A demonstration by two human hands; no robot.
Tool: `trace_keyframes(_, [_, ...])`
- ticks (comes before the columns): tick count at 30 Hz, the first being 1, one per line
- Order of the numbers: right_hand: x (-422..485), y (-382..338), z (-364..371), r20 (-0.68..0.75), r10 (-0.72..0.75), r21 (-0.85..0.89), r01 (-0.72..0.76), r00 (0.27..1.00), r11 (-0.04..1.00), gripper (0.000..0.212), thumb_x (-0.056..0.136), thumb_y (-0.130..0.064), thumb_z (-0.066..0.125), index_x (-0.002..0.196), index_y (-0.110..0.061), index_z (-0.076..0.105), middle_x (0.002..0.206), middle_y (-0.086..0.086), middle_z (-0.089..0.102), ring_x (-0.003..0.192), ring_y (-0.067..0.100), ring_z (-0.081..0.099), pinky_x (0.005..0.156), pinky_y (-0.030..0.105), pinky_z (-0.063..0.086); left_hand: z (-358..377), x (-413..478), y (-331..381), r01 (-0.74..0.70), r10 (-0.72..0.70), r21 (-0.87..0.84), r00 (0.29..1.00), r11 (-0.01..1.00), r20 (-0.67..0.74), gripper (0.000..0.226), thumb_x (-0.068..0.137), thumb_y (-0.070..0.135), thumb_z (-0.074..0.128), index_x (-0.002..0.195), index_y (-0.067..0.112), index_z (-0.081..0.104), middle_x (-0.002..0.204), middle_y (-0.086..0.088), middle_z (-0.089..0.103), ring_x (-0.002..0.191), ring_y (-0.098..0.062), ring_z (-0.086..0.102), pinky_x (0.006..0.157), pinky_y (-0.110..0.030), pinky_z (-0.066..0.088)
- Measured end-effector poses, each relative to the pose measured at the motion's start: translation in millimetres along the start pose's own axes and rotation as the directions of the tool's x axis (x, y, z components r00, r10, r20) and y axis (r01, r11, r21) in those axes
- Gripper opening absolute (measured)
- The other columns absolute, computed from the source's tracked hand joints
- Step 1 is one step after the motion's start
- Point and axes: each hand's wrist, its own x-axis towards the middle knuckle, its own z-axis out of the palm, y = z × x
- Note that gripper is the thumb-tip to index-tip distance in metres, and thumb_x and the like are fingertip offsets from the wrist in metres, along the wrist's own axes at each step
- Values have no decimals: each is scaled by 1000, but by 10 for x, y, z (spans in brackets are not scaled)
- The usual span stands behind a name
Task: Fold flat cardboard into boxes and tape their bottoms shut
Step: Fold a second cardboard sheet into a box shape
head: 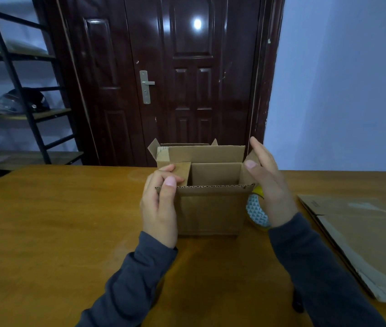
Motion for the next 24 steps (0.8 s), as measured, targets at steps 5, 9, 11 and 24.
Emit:
trace_keyframes(5, [-5, -13, 10, 103, -37, 29, 34, 994, 999, 63, 88, -52, 35, 148, -36, 24, 153, -24, 23, 136, -14, 21, 109, 8, 22, -35, 16, -35, -10, 6, 56, 998, 998, 61, 48, 84, 54, 32, 81, 20, 64, 121, 12, 60, 118, -1, 49, 91, -20, 33])
trace_keyframes(9, [-43, -16, 85, 112, -38, 22, 36, 993, 999, 55, 90, -44, 35, 144, -46, 24, 145, -40, 20, 133, -21, 18, 95, -7, 21, -102, 135, -100, 52, -63, 69, 985, 996, 161, 46, 80, 60, 34, 79, 25, 62, 134, 12, 55, 127, -12, 42, 95, -26, 30])
trace_keyframes(11, [-38, -15, 106, 114, -34, 40, 30, 993, 999, 55, 90, -50, 35, 143, -49, 21, 145, -40, 19, 134, -20, 17, 100, 2, 21, -134, 215, -134, 67, -82, 72, 971, 995, 224, 41, 79, 61, 37, 76, 28, 61, 136, 12, 53, 130, -12, 40, 99, -32, 29])
trace_keyframes(24, [76, 139, 226, 142, 87, 59, -96, 986, 994, 134, 39, -102, 32, 151, -32, 6, 101, -51, 54, 124, -16, 29, 111, 23, 12, -158, 295, -251, 205, -233, 130, 938, 970, 257, 77, 73, 77, 35, 126, 25, 59, 132, 4, 51, 127, -11, 40, 107, -37, 33])
